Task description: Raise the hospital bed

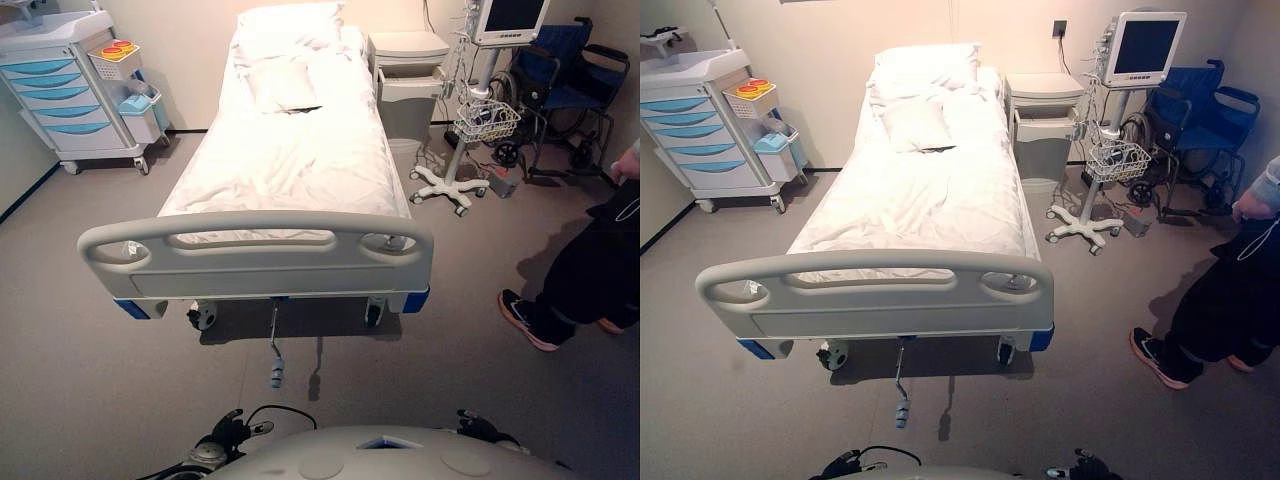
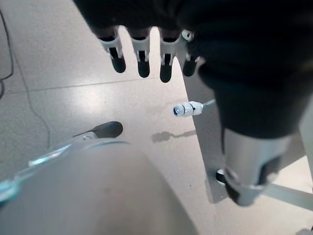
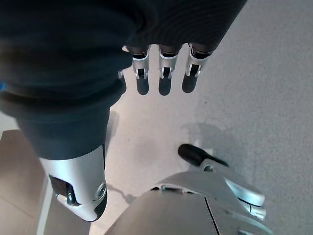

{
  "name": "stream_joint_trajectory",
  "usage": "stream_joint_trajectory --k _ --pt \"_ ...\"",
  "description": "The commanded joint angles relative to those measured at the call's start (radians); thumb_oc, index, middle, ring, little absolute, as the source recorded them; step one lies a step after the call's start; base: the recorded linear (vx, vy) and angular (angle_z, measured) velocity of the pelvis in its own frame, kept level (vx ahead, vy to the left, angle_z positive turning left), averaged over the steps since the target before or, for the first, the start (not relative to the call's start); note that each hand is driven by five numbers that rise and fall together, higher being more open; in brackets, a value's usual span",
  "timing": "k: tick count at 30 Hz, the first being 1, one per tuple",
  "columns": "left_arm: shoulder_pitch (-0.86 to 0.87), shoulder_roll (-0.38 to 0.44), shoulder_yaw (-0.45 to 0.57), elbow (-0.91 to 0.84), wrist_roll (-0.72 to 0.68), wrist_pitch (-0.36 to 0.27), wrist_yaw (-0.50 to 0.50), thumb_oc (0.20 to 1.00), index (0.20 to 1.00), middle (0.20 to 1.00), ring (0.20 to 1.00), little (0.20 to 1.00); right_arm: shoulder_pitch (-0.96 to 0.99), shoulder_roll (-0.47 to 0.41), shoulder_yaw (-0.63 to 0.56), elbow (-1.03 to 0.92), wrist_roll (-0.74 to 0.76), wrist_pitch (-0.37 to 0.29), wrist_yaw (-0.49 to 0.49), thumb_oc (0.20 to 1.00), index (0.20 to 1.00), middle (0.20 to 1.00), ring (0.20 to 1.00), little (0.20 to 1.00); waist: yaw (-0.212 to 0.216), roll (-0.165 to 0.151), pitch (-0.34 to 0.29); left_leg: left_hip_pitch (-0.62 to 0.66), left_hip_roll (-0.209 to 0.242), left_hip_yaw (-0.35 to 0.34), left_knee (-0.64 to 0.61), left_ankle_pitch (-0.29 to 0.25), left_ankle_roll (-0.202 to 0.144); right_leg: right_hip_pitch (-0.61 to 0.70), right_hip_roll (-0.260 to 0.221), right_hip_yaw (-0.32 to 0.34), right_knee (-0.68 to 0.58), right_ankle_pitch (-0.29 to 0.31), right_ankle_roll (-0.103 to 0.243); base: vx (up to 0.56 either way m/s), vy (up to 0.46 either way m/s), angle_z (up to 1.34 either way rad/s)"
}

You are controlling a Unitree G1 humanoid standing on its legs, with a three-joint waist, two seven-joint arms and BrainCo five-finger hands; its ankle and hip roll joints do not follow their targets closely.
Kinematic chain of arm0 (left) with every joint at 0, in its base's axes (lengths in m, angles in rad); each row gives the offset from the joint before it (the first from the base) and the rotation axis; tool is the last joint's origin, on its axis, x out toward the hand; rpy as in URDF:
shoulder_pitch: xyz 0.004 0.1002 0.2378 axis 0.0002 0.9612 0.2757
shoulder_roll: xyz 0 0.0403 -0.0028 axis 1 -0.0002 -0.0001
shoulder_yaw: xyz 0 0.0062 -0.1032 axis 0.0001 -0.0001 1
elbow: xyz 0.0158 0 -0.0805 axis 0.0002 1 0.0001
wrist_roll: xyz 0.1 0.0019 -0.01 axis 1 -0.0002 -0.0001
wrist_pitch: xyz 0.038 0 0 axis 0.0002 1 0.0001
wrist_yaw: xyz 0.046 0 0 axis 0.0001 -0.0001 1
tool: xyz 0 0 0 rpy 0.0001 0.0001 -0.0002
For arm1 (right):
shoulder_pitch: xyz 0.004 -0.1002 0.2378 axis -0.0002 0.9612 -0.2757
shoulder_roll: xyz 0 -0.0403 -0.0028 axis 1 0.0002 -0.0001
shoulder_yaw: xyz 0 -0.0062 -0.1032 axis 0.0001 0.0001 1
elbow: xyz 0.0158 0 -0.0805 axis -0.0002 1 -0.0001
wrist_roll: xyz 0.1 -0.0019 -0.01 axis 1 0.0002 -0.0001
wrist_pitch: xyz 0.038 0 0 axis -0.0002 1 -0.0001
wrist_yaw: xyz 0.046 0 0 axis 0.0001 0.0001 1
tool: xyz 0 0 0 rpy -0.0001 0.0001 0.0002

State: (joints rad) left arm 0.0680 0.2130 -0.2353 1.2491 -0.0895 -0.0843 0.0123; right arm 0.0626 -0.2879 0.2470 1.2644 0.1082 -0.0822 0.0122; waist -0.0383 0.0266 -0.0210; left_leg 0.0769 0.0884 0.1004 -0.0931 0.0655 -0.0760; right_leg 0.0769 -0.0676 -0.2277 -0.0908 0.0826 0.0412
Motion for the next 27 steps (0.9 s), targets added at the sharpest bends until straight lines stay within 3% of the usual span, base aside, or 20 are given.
stream_joint_trajectory --k 1,27 --pt "-0.064 0.005 0.016 0.036 0.056 -0.028 0.001 1.0 1.0 1.0 1.0 1.0 -0.08 0.027 0.011 0.035 -0.004 -0.01 -0.005 1.0 1.0 1.0 1.0 1.0 0.001 -0.058 0.033 0.021 -0.069 0.015 0.006 -0.012 0.019 0.029 -0.024 0.002 0.01 0.002 0.108 0.0 0.0 0.0" --pt "-0.067 0.016 0.036 0.099 0.078 -0.023 0.02 1.0 1.0 1.0 1.0 1.0 -0.065 0.062 0.033 0.03 -0.005 -0.015 -0.002 1.0 1.0 1.0 1.0 1.0 -0.001 -0.08 0.014 0.028 -0.063 0.024 0.006 -0.019 0.019 0.038 -0.019 0.006 0.004 -0.006 0.104 0.0 0.0 0.0"
